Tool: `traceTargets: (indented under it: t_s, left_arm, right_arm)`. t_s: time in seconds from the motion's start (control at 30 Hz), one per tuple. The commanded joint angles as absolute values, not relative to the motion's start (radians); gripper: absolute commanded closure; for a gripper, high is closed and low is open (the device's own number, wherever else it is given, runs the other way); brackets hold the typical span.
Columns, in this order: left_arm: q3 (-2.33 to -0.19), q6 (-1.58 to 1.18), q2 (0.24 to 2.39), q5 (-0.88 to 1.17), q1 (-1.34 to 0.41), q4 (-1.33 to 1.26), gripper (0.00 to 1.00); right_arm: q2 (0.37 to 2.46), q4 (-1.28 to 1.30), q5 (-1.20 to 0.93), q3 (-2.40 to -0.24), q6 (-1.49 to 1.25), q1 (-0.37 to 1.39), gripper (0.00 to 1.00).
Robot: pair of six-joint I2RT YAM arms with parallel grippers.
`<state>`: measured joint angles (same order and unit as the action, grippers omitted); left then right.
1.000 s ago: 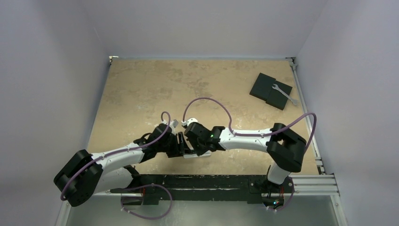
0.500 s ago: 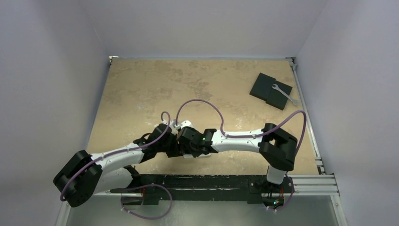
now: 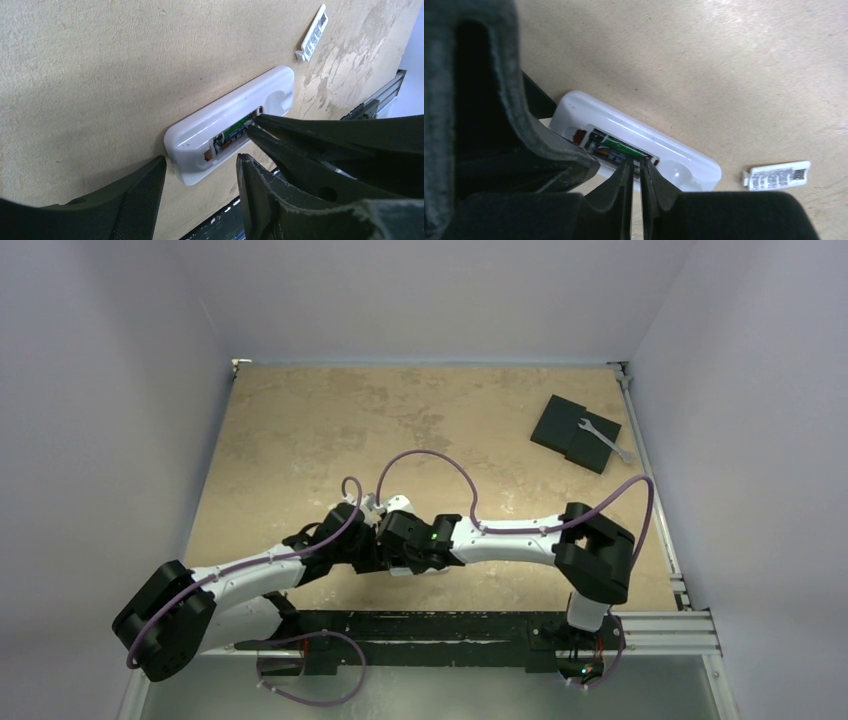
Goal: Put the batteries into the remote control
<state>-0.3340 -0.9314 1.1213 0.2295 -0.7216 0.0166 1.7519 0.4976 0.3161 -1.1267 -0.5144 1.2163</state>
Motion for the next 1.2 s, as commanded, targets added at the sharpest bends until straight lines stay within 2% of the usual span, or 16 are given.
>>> traceTargets:
  t_s: [0.0,0.4,0.73,0.83,1.0,1.17]
  left_arm:
    - [-0.348,-0.900,1.115,0.207,-0.725,0.042,0.46]
    - [-0.382,-0.886,1.137,0.189,-0.725,0.070,0.45]
    - [-0.427,-0.860,1.136,0.171,-0.724,0.123,0.44]
    - [-0.439,-0.851,1.135,0.162,-0.724,0.135,0.42]
    - [-0.459,-0.837,1.131,0.146,-0.725,0.159,0.40]
    - [-0.469,-0.822,1.126,0.132,-0.725,0.179,0.38]
  right_arm:
    - [1.686,0.536,0.395,-1.112,-0.529,1.212,0.81]
    - [1.590,0.538,0.460,-1.072,-0.527,1.203,0.67]
    - [1.466,0.506,0.503,-0.975,-0.612,1.157,0.64]
    - [1.425,0.493,0.534,-0.941,-0.664,1.149,0.47]
    - [1.367,0.468,0.563,-0.886,-0.757,1.124,0.35]
    - [1.374,0.545,0.633,-0.888,-0.923,1.113,0.18]
